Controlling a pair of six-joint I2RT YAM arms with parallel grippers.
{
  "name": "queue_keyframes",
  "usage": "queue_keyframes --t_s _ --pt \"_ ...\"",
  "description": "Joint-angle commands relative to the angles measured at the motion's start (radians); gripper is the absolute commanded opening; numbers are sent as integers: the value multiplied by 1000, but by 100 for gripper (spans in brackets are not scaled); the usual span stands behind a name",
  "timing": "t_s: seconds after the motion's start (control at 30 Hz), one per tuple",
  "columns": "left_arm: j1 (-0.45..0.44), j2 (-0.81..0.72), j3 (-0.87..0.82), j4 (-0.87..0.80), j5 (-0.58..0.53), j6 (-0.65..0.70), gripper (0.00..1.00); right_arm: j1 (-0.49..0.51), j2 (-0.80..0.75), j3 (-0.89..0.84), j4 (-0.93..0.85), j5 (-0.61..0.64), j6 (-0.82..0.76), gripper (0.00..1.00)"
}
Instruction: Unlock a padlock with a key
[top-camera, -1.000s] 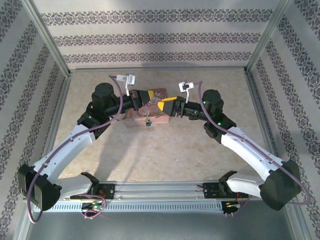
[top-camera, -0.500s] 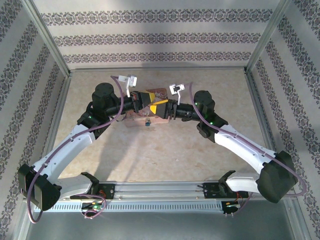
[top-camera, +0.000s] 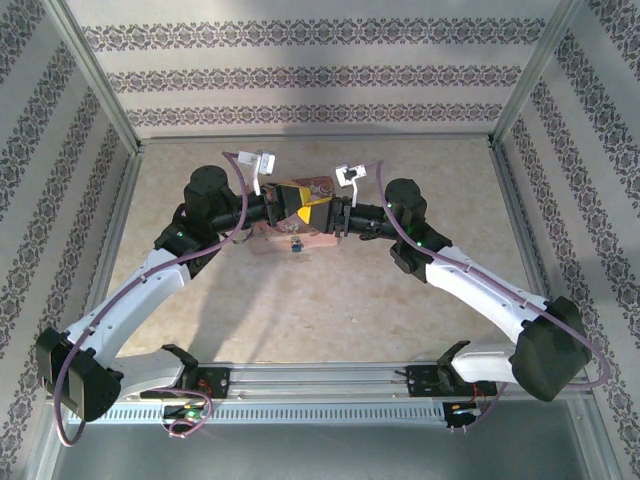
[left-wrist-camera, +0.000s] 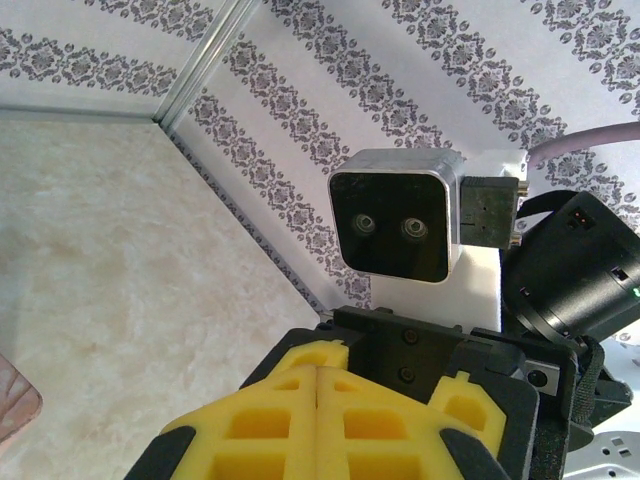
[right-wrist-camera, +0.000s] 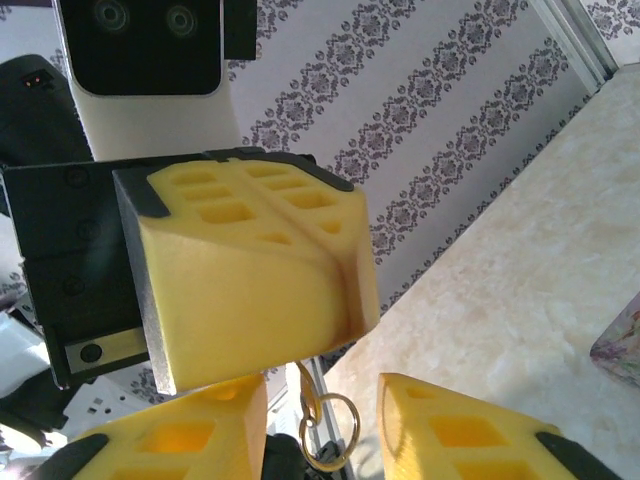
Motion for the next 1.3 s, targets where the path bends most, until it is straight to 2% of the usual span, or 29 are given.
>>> queue_keyframes --t_s 0.0,0.33,0.9,1.07,1.27 --pt "5 -18 -3 1 13 11 0 10 9 34 39 -21 6 32" --pt "6 -21 -3 -16 13 21 0 2 -7 18 38 -19 6 24" --pt "6 -18 -1 -28 0 28 0 -16 -26 -5 28 -27 7 24" --pt "7 -19 -2 -36 -1 34 0 -22 -32 -12 26 -29 9 29" --pt "7 -19 -2 -34 -1 32 0 -22 -30 -13 26 -35 15 29"
